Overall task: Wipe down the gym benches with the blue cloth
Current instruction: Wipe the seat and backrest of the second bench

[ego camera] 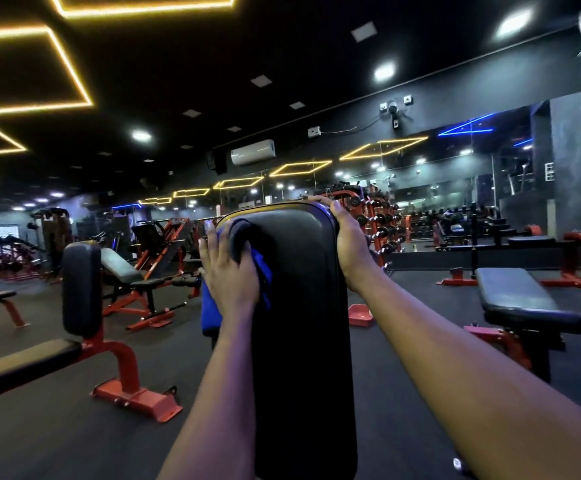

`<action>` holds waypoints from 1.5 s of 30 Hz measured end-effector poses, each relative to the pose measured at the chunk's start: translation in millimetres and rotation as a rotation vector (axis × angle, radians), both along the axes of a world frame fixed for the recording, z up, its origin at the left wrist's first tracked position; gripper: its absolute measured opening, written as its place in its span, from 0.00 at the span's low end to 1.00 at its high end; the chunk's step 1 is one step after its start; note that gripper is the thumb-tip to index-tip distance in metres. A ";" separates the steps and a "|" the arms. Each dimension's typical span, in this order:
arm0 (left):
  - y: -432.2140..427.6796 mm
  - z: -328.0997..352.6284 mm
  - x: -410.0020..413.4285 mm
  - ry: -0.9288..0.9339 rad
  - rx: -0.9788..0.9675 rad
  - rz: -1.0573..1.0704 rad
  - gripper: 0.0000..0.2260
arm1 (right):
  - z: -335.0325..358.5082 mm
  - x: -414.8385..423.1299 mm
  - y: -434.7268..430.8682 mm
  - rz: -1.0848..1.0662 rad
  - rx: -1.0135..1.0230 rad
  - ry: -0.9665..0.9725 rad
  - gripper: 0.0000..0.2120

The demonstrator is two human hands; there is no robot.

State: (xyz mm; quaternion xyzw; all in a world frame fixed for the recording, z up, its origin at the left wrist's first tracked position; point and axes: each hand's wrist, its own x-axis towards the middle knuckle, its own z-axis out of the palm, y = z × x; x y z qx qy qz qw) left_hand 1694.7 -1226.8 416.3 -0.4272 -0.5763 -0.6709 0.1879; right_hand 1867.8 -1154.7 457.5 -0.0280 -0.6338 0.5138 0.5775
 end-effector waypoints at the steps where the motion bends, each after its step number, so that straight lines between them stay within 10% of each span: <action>1: -1.6 -10.8 5.1 0.009 0.015 -0.002 0.22 | -1.5 -0.8 -0.3 -0.024 0.003 0.006 0.22; 14: -57.6 -125.3 57.7 0.091 0.026 -0.226 0.29 | -5.6 -7.2 -8.8 -0.315 -0.129 -0.097 0.36; 20: -105.2 -93.4 30.8 -0.141 0.236 -0.245 0.11 | -8.8 -3.1 -28.3 -0.447 -0.142 -0.126 0.35; 27: -169.6 -97.4 -4.2 -0.089 -0.100 -0.221 0.10 | -18.0 -7.2 -35.5 -0.766 -0.043 0.002 0.18; 38: -178.1 -208.5 -2.2 0.150 -1.318 -0.177 0.14 | -18.7 -6.0 -34.5 -0.911 -0.051 -0.059 0.18; 45: -175.5 -239.7 37.6 0.306 -1.356 0.259 0.41 | -18.6 -6.5 -41.4 -0.937 -0.050 -0.081 0.17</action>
